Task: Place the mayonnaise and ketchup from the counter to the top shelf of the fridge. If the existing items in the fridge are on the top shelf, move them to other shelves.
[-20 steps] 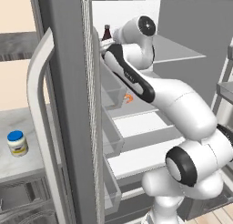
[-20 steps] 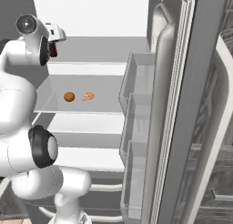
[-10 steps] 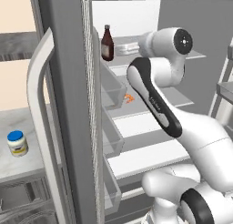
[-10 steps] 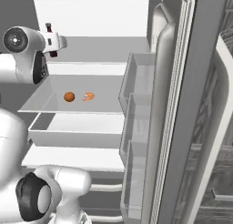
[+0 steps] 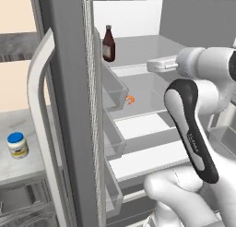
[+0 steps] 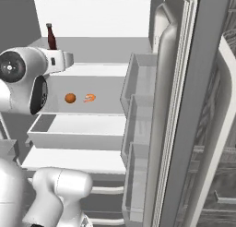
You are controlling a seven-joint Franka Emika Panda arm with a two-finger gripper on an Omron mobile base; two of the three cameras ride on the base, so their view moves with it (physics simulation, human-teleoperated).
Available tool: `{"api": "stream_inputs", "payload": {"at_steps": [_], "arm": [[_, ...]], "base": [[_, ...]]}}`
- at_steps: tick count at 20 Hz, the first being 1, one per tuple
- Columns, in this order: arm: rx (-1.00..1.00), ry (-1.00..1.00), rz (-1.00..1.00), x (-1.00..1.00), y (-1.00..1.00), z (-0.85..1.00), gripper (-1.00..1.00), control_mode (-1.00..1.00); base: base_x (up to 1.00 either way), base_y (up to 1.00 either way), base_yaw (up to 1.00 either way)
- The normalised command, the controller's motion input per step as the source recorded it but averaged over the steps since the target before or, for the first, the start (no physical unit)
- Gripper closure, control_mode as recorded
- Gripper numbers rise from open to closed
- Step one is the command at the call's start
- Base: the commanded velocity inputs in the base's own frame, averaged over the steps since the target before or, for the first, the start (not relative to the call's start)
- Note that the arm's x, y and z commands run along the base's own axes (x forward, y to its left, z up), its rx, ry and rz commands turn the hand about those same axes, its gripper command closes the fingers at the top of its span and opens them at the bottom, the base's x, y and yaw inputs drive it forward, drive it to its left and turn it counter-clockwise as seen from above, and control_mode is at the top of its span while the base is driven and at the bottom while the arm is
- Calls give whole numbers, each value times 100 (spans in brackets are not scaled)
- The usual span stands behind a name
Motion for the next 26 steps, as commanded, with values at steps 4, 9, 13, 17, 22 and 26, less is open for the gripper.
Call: {"api": "stream_inputs", "payload": {"at_steps": [4,9,13,17,22,26], "arm": [[-15,26,-1,-100,-37,-30,-100,-100],[-37,51,-3,-99,12,-50,-100,-100],[-40,48,-1,-31,37,-12,-100,-100],[-3,4,0,-46,2,-19,-100,-100],[0,0,0,-20,-4,-12,-100,100],[0,0,0,0,0,0,-100,100]], "base": [[0,0,0],[0,0,0],[0,0,0],[0,0,0],[-80,-32,0],[-100,-7,0]]}}
